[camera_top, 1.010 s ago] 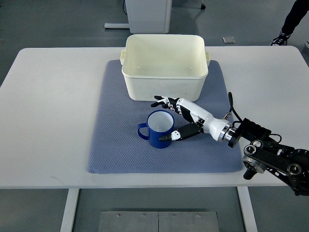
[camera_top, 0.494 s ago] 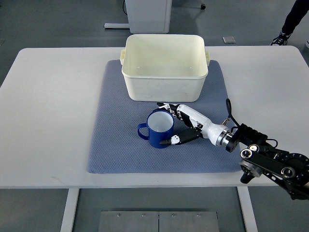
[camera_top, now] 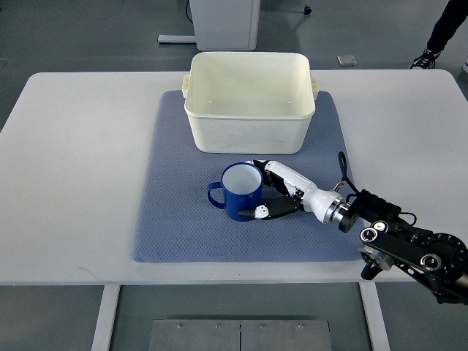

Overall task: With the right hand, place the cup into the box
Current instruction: 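Lift the blue mug with the right hand up over the tub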

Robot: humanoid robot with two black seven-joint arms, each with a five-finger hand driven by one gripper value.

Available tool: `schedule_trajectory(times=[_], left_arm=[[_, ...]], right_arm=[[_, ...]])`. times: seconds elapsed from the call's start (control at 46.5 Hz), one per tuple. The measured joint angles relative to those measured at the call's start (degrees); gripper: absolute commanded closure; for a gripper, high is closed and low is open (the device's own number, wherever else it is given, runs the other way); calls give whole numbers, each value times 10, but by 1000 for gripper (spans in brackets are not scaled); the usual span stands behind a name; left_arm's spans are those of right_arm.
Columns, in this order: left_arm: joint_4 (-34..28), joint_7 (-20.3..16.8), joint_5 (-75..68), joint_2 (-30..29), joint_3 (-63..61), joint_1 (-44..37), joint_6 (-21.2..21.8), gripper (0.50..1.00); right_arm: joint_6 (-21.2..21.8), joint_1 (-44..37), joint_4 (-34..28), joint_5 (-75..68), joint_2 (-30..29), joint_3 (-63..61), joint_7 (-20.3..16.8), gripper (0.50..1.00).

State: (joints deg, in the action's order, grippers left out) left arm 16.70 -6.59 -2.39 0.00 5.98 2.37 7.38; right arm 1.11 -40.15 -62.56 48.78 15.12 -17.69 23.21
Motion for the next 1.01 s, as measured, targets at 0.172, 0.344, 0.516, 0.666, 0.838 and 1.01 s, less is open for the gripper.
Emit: schedule_trajectory(times=[0.172,0.344,0.516,0.666,0.838,1.01], left_arm=[[0,0,0,0,0,0,0,500],[0,0,0,0,0,0,0,500],[0,0,0,0,0,0,0,500],[0,0,0,0,0,0,0,500],[0,0,0,0,0,0,0,500],[0,0,0,0,0,0,0,500]], right_arm=[[-1,-2,0,0,-1,6,4,1000],[-18,-6,-2,-1,-7,5,5,1000],[-18,-15,-30,-2,12,3,7,1000],[-21,-33,-66,-6,53,0,8,1000],[-21,-51,-120,-9,110,-10,11,1000],[-20,-82,-164,-14,156,-19,4,1000]])
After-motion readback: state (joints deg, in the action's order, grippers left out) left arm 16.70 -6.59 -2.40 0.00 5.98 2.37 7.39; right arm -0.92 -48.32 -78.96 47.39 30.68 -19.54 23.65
